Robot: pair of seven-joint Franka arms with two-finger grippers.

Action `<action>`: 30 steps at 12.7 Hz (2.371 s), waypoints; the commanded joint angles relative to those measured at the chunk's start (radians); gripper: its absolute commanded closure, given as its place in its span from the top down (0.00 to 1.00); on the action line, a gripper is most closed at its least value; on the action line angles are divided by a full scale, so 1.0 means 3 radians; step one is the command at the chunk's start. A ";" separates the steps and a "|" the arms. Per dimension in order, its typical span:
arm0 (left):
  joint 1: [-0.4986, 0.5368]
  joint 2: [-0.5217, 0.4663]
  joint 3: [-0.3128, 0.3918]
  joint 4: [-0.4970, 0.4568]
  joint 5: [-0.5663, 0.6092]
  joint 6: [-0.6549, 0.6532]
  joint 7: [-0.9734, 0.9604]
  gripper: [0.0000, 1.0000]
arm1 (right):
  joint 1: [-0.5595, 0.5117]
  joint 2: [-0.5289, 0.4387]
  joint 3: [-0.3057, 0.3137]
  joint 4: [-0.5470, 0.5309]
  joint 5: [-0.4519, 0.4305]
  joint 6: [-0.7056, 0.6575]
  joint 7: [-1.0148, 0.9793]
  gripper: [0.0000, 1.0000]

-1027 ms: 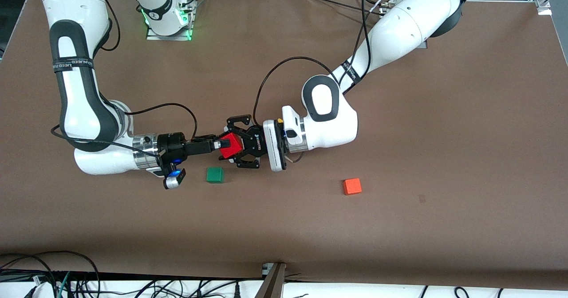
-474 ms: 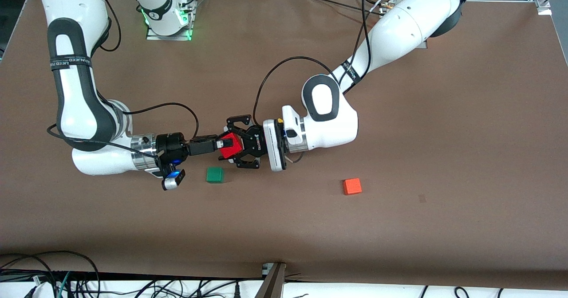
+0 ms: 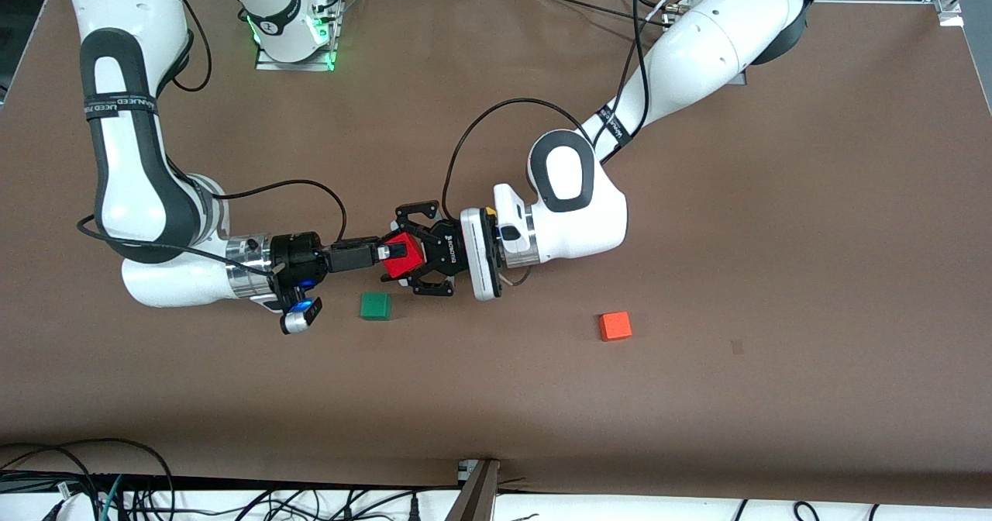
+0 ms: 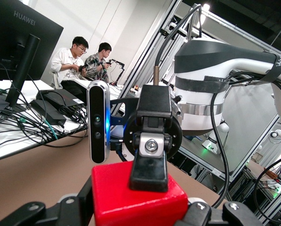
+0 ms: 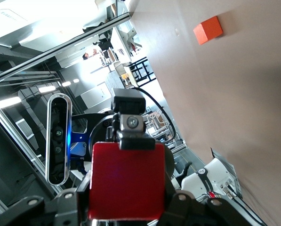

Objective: Pass red block to right arm, stack on blue
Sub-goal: 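Open the left gripper to release the red block, then carry the red block to the blue block while the left gripper withdraws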

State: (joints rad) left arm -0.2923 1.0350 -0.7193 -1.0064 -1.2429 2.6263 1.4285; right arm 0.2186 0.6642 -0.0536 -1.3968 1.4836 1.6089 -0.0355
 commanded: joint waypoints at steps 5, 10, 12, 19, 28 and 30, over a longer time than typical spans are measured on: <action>0.0324 -0.0218 0.0004 -0.0157 -0.0055 -0.0026 -0.0052 1.00 | -0.0038 0.0025 -0.0031 0.0146 -0.0113 -0.0035 -0.0015 0.01; 0.1131 -0.0310 0.0010 -0.0454 -0.0045 -0.1404 -0.0006 1.00 | -0.0059 0.0020 -0.0072 0.0478 -0.1267 -0.0040 -0.0050 0.01; 0.1392 -0.0310 0.0025 -0.0460 0.0179 -0.1788 -0.0006 1.00 | -0.0054 -0.0010 -0.0097 0.0575 -0.1930 -0.0035 -0.0238 0.01; 0.2303 -0.0519 0.0020 -0.0388 0.1462 -0.3178 -0.1368 1.00 | -0.0028 -0.0214 -0.0123 0.0489 -0.4084 0.0031 -0.0623 0.01; 0.2713 -0.1623 0.0051 -0.0414 0.3123 -0.3973 -0.2711 1.00 | -0.0033 -0.1380 -0.0158 -0.2015 -0.4981 0.2334 -0.0628 0.02; 0.2713 -0.1818 0.0056 -0.0419 0.3349 -0.4156 -0.2772 1.00 | -0.0033 -0.1487 -0.0210 -0.2490 -0.5108 0.2968 -0.0628 0.02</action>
State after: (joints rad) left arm 0.5142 0.5852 -0.7093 -1.0875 -0.3050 1.4145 0.6241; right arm 0.2014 0.3049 -0.1001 -1.9630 -0.0129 2.3425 -0.2095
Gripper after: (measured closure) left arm 0.000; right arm 0.423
